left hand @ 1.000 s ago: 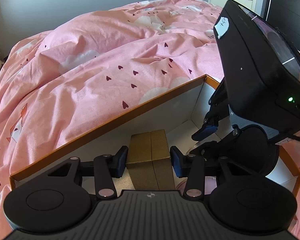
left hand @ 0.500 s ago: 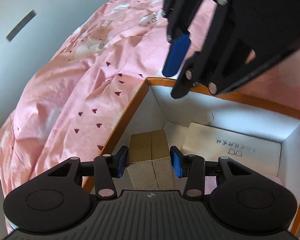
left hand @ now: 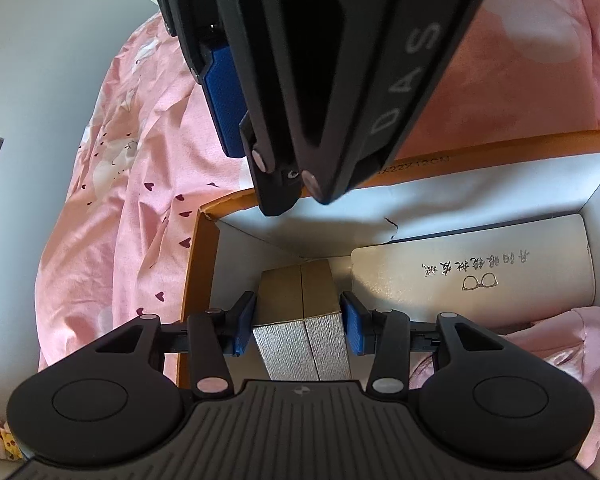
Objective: Organize objects
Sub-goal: 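Open right gripper releasing white box while left gripper places gold box in shoebox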
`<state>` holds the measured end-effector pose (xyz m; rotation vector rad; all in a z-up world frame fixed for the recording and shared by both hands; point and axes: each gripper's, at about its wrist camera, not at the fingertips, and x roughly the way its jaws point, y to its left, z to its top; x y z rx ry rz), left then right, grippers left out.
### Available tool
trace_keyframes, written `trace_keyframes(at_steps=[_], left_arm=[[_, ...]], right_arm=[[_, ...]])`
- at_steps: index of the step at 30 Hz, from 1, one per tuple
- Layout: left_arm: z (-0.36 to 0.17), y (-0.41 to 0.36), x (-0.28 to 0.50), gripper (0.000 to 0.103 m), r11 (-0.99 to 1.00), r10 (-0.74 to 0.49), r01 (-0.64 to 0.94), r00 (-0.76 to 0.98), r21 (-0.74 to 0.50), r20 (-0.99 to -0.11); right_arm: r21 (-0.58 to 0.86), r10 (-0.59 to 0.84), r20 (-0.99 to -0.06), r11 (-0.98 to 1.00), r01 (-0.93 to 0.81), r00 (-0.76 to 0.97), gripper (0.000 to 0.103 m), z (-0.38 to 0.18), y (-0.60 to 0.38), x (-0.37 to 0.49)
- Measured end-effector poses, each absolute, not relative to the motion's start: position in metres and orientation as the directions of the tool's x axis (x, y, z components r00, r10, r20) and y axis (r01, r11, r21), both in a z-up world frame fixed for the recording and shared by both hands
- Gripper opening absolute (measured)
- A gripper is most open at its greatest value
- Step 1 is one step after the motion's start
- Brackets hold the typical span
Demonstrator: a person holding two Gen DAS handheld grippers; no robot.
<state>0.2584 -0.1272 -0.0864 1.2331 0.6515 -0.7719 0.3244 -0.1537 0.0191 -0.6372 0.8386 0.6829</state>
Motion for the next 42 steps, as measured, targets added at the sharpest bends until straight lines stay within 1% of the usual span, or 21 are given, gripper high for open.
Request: trace_keyframes(at_steps=[2, 3, 6, 10, 13, 18, 20, 22, 23, 24, 29, 32, 36, 42], left_arm=[[-0.088, -0.128, 0.262, 0.054, 0.156, -0.155, 0.809, 0.586, 0.566, -0.795], [-0.089, -0.128, 0.263, 0.057, 0.161, -0.152, 0.806, 0.590, 0.569, -0.793], [-0.089, -0.126, 0.265, 0.062, 0.172, -0.158, 0.786, 0.617, 0.593, -0.771], [-0.088, -0.125, 0.265, 0.063, 0.181, -0.155, 0.778, 0.627, 0.602, -0.763], [-0.085, -0.121, 0.265, 0.066, 0.201, -0.155, 0.773, 0.632, 0.602, -0.759], [-0.084, -0.114, 0.266, 0.067, 0.254, -0.104, 0.771, 0.622, 0.584, -0.776], [-0.084, -0.111, 0.266, 0.063, 0.281, -0.082, 0.766, 0.619, 0.578, -0.781], [-0.083, -0.108, 0.269, 0.053, 0.319, -0.076, 0.775, 0.595, 0.546, -0.800], [-0.083, -0.106, 0.269, 0.041, 0.343, -0.082, 0.783, 0.576, 0.519, -0.813], [-0.082, -0.105, 0.270, 0.035, 0.361, -0.087, 0.783, 0.569, 0.507, -0.818], [-0.075, -0.107, 0.267, 0.028, 0.399, -0.142, 0.786, 0.562, 0.472, -0.815], [-0.073, -0.110, 0.269, 0.029, 0.413, -0.149, 0.789, 0.550, 0.454, -0.822], [-0.070, -0.106, 0.273, 0.030, 0.454, -0.129, 0.782, 0.532, 0.427, -0.837], [-0.072, -0.102, 0.282, 0.030, 0.505, -0.105, 0.785, 0.468, 0.359, -0.877]], right_arm=[[-0.229, 0.285, -0.826, 0.619, -0.751, 0.487, 0.031, 0.018, -0.154, 0.324], [-0.227, 0.287, -0.825, 0.620, -0.751, 0.487, 0.032, 0.018, -0.155, 0.324], [-0.216, 0.290, -0.826, 0.630, -0.746, 0.483, 0.034, 0.018, -0.157, 0.323], [-0.211, 0.291, -0.826, 0.634, -0.744, 0.482, 0.035, 0.018, -0.158, 0.322], [-0.211, 0.289, -0.827, 0.636, -0.742, 0.483, 0.035, 0.018, -0.158, 0.321], [-0.213, 0.288, -0.827, 0.636, -0.742, 0.484, 0.035, 0.018, -0.158, 0.320], [-0.212, 0.287, -0.827, 0.637, -0.741, 0.484, 0.035, 0.018, -0.158, 0.319], [-0.214, 0.285, -0.827, 0.637, -0.741, 0.484, 0.035, 0.018, -0.158, 0.319], [-0.214, 0.285, -0.828, 0.637, -0.741, 0.484, 0.035, 0.018, -0.158, 0.319], [-0.214, 0.283, -0.828, 0.637, -0.741, 0.483, 0.035, 0.018, -0.158, 0.319], [-0.219, 0.277, -0.831, 0.634, -0.742, 0.482, 0.035, 0.018, -0.157, 0.319], [-0.218, 0.277, -0.832, 0.634, -0.742, 0.481, 0.035, 0.018, -0.157, 0.319], [-0.216, 0.275, -0.835, 0.631, -0.745, 0.476, 0.035, 0.017, -0.157, 0.318], [-0.202, 0.271, -0.845, 0.637, -0.744, 0.461, 0.036, 0.016, -0.155, 0.321]])
